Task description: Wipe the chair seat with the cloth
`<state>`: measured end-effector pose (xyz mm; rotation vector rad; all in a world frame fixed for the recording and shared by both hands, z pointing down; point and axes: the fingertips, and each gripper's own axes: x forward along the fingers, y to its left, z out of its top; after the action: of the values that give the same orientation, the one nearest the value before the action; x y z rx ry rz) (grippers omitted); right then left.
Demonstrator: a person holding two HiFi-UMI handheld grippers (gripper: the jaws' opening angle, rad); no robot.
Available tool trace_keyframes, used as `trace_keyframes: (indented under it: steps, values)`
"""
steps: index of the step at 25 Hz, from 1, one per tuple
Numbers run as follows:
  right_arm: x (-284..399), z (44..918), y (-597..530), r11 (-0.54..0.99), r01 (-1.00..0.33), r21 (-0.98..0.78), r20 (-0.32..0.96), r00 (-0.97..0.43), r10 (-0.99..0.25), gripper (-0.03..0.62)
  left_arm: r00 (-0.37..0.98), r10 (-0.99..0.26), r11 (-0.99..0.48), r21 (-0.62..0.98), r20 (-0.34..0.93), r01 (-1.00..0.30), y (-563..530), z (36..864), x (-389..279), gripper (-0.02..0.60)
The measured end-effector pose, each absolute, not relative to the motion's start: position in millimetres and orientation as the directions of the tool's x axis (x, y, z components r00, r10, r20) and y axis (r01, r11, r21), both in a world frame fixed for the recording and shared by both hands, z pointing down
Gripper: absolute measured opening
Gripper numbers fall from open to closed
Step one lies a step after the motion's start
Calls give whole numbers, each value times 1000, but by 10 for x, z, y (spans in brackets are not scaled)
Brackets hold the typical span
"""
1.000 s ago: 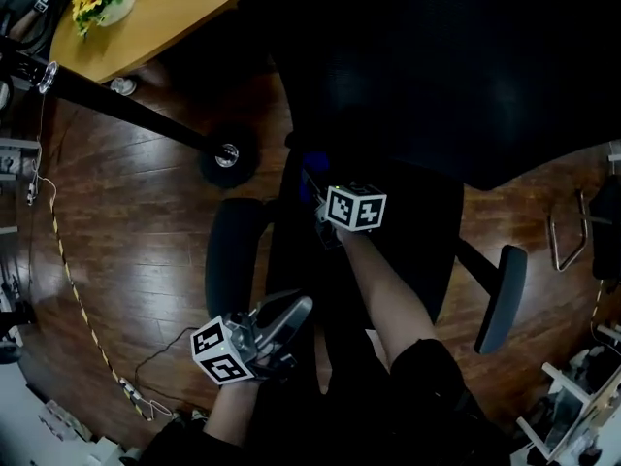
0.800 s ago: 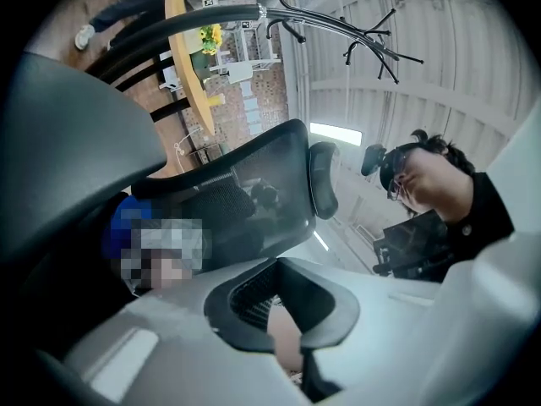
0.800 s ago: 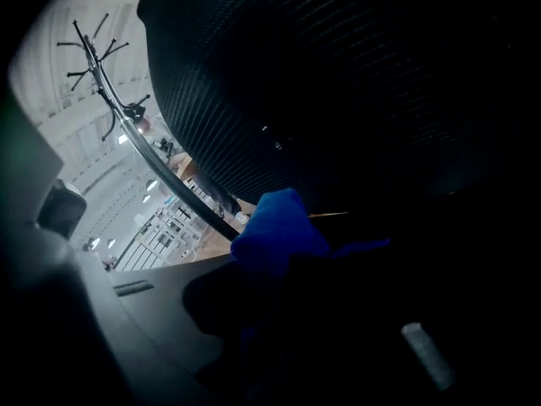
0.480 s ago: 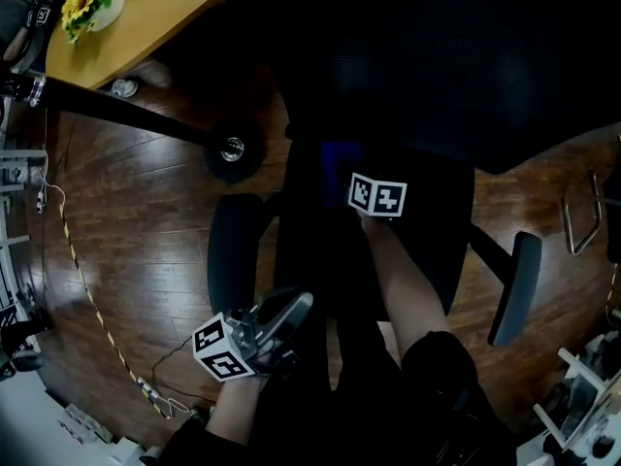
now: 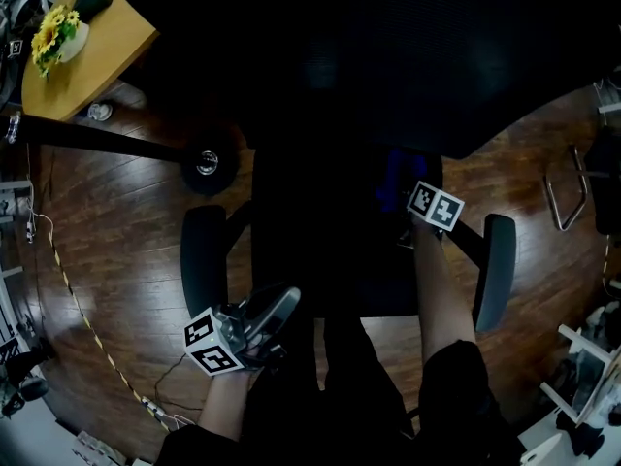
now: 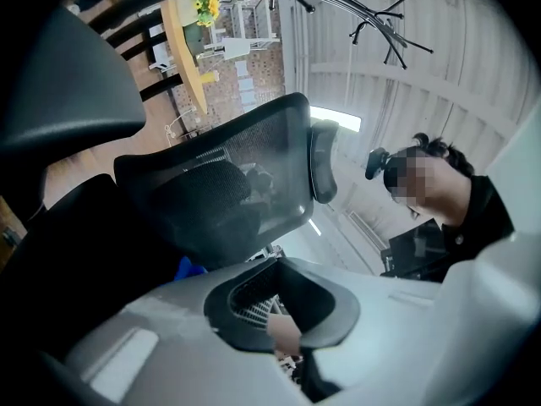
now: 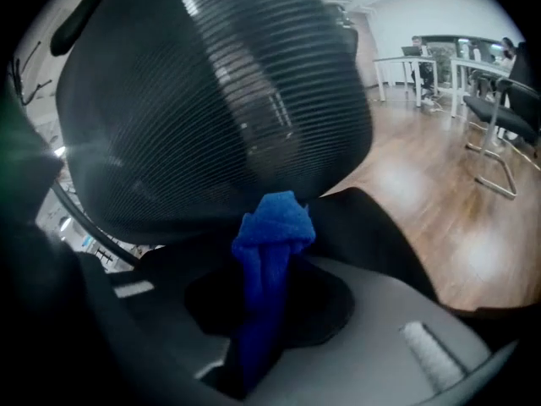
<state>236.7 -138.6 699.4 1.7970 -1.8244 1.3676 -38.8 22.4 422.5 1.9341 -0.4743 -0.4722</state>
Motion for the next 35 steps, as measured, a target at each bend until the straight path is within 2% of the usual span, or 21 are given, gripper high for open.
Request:
trace_keyframes:
  steps: [4, 14, 18, 22, 27, 30, 35]
  values:
    - [2733, 6957, -1283, -249, -874, -417, 726, -156, -670, 62, 844, -527, -374, 919, -98, -127, 206, 4278, -386, -8]
    - [2628, 6772, -1267, -187, -894, -406, 689, -165, -706, 61, 837, -536, -381, 917, -111, -122, 220, 4207, -369, -8]
    - [1711, 6545, -1188, -2, -877, -481, 595, -325, -735, 63, 833, -539, -383, 917, -122, -114, 277, 4188, -433, -8]
    - [451, 6466, -1153, 161, -786, -597, 524, -534, -664, 61, 820, -558, -384, 915, -125, -122, 283, 4172, -541, -8]
    - [-847, 6486, -1107, 255, -638, -727, 446, -721, -530, 63, 807, -579, -376, 917, -118, -135, 307, 4169, -656, -8]
    - [-1188, 6732, -1001, 238, -637, -733, 495, -740, -456, 63, 799, -590, -370, 919, -118, -137, 317, 4183, -723, -8]
    - [-1015, 6895, -1066, 139, -637, -758, 503, -708, -496, 63, 804, -583, -371, 919, -119, -132, 350, 4194, -780, -8]
